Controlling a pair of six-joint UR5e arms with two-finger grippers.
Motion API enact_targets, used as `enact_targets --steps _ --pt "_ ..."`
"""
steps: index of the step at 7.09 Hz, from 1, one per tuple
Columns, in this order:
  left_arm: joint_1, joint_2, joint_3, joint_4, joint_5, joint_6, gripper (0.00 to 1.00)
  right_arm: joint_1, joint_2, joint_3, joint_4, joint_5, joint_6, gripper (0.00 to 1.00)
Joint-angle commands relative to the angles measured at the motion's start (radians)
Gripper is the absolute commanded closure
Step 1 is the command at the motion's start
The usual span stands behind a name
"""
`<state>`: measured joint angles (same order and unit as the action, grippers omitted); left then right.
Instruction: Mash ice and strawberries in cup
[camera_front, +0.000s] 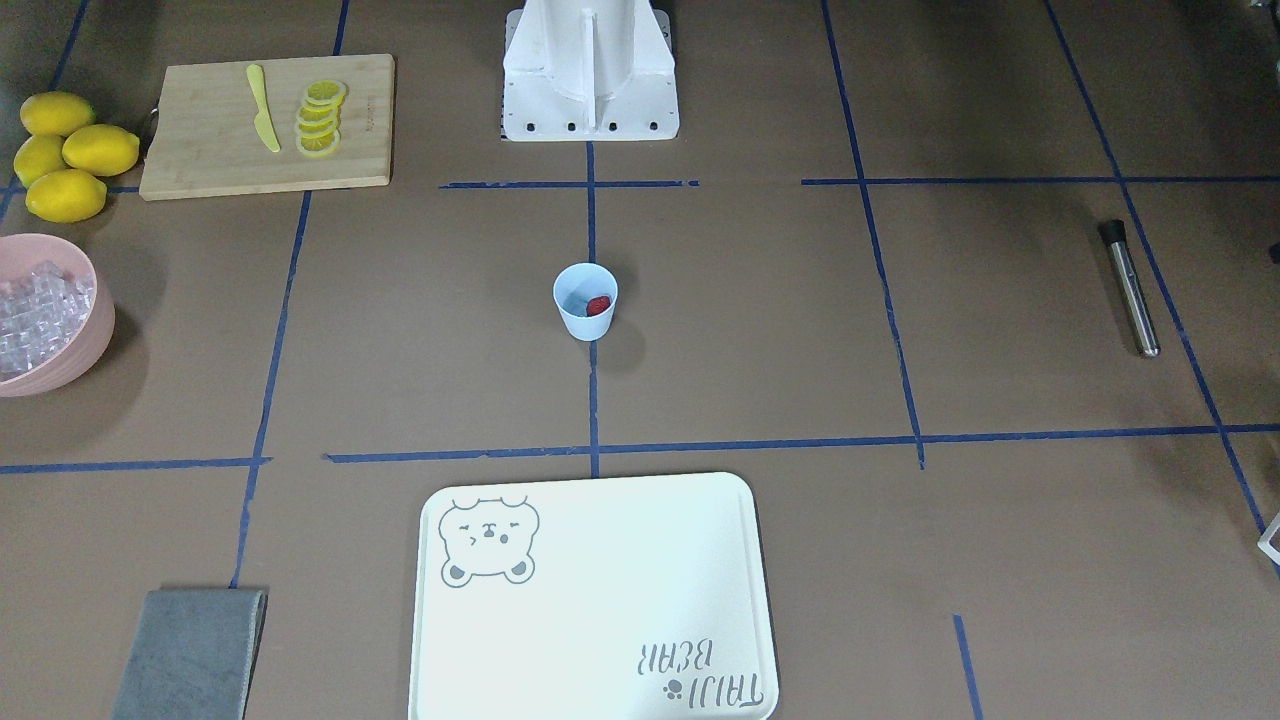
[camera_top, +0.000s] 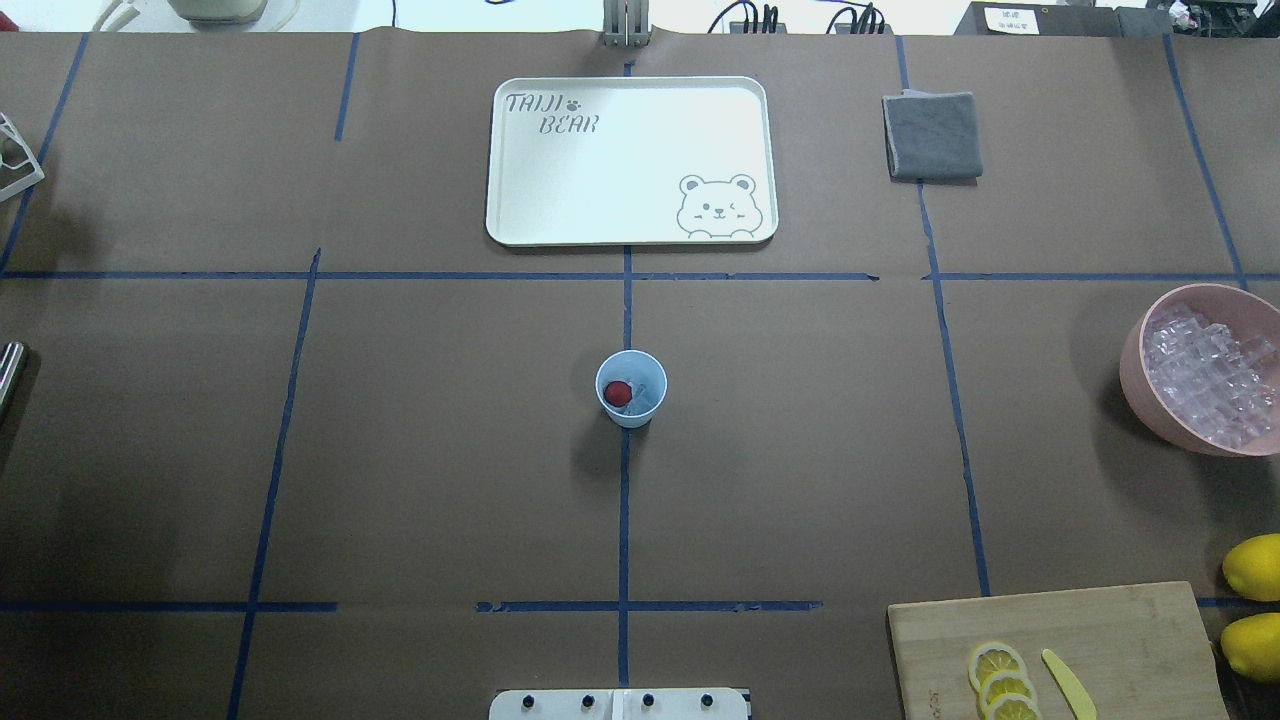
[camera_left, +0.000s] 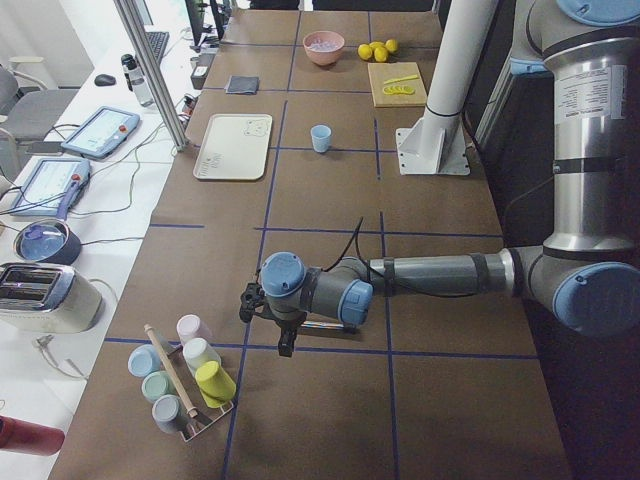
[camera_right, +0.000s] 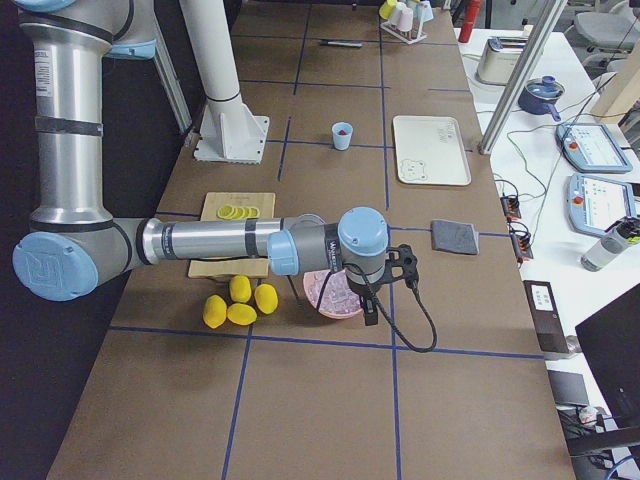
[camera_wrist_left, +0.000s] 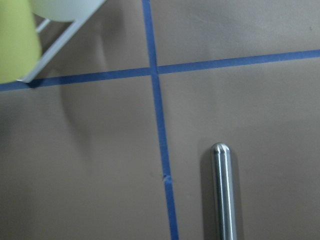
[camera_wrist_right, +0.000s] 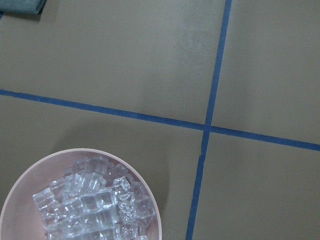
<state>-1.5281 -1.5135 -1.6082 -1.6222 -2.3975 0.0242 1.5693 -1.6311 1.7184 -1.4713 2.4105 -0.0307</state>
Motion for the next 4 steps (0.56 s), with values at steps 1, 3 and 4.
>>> enact_targets --steps 1,3,4 --pt "-0.059 -0.037 -0.021 0.137 0.001 0.051 0.00 0.000 -0.001 0.000 0.000 -0.002 0.000 0.01" --pt "-0.064 -0.030 -0.013 0.125 0.001 0.051 0.00 0.000 -0.003 -0.006 -0.003 -0.004 0.000 0.01" --pt "-0.064 -0.030 -0.012 0.125 0.003 0.051 0.00 0.000 -0.003 -0.019 -0.003 -0.004 0.000 0.01"
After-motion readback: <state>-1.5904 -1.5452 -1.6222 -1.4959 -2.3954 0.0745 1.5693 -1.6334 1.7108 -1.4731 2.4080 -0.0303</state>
